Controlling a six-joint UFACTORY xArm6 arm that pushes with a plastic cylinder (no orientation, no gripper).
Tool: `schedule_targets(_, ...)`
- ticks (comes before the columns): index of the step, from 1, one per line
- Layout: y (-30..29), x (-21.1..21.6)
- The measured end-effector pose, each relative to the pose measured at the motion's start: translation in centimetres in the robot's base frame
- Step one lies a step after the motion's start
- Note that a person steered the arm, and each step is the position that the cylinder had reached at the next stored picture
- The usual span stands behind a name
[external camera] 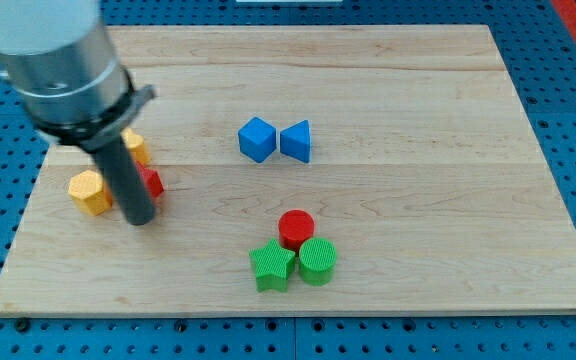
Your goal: Push red circle to the top right of the green circle
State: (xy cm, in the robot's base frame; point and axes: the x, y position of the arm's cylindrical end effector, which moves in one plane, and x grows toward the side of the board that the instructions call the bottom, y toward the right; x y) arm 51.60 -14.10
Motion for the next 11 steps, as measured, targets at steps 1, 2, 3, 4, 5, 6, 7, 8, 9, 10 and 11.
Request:
schedule_targets(1,5.9,0.0)
schedule_targets(2,12.4,0.0)
schedule_targets(3,18.7,0.6)
schedule_targets(4,22.4,4.8)
schedule_targets(5,25.1,5.5)
schedule_targets(6,28.7,2.0)
schedule_targets(7,33.9,1.8)
schedule_targets(8,36.8,5.5)
schedule_targets(9,36.7,5.9)
schedule_targets(10,36.6,10.1)
schedule_targets(11,36.4,10.3)
